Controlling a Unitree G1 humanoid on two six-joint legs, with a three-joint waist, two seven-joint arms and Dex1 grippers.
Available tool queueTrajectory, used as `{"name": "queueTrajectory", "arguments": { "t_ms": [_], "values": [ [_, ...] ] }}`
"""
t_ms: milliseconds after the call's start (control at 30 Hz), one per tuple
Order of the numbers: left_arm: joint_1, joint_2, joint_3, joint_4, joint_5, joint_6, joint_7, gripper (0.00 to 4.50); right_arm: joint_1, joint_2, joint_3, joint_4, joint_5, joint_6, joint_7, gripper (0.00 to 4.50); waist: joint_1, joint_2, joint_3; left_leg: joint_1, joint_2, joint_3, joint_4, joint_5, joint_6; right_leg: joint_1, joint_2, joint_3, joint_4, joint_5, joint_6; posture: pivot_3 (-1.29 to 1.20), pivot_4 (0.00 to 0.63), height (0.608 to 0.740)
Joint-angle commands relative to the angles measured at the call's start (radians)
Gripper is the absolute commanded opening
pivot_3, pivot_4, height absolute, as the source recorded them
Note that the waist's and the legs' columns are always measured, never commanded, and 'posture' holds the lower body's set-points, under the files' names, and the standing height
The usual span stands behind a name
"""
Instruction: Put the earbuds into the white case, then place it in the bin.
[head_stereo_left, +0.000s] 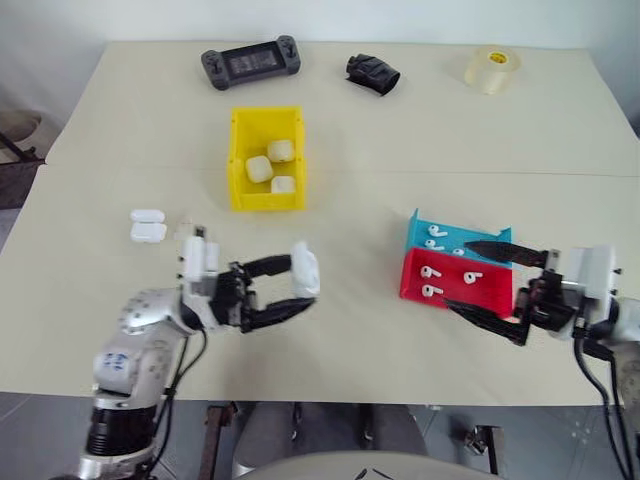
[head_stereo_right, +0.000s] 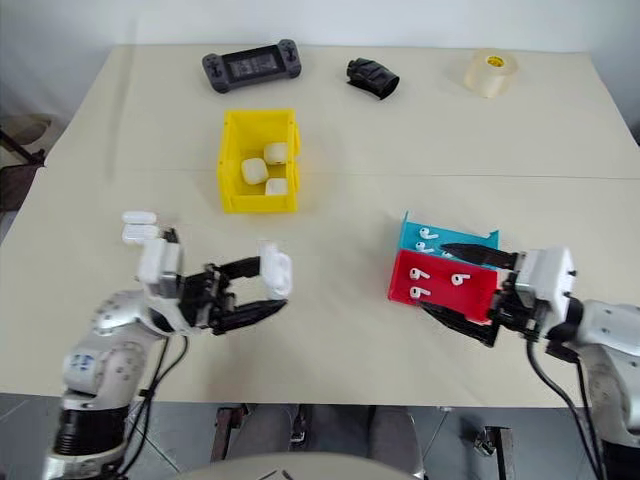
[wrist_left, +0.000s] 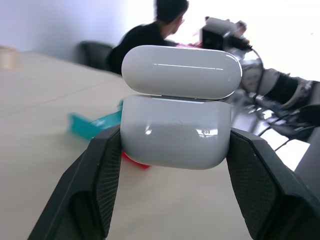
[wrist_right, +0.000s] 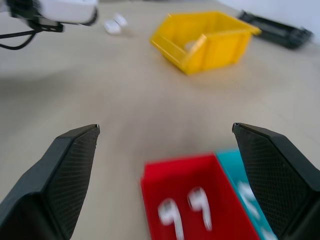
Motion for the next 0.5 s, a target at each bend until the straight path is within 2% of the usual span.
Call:
{"name": "queueTrajectory", "arguments": {
  "t_ms": [33,200,400,500],
  "values": [
    [-0.042,-0.080,-0.070,0.028,0.014,-0.108,-0.018,2.77,0.092,-0.011,-0.125,-0.069,0.029,0.005,0.004,4.50,0.000,0.000,0.000,0.000,0.000,0.000,0.001,0.000,0.000,0.001,0.000,0.000,0.000,0.000,0.000,0.00,0.150,0.740],
    [-0.151,-0.231,-0.118,0.174,0.054,-0.296,-0.048,2.77,0.258,0.009,-0.299,-0.125,0.046,0.021,-0.003,4.50,0.005,0.000,0.000,0.000,-0.001,0.000,0.005,0.001,0.000,0.002,0.001,0.000,-0.002,0.000,0.000,0.00,0.150,0.740],
    [-0.188,-0.233,-0.147,0.245,0.003,-0.320,-0.175,2.77,0.394,-0.009,-0.439,-0.094,0.016,0.040,0.038,4.50,0.000,0.001,-0.001,0.001,-0.001,0.000,0.003,0.000,0.001,0.002,0.001,0.000,-0.001,0.000,0.000,0.00,0.150,0.740],
    [-0.200,-0.268,-0.154,0.257,-0.008,-0.324,-0.170,2.77,0.428,-0.033,-0.474,-0.066,-0.003,0.061,0.049,4.50,0.001,0.001,0.000,0.001,0.000,0.000,0.003,0.000,0.001,0.003,0.001,0.001,-0.003,0.000,0.000,0.00,0.150,0.740]
  ]
}}
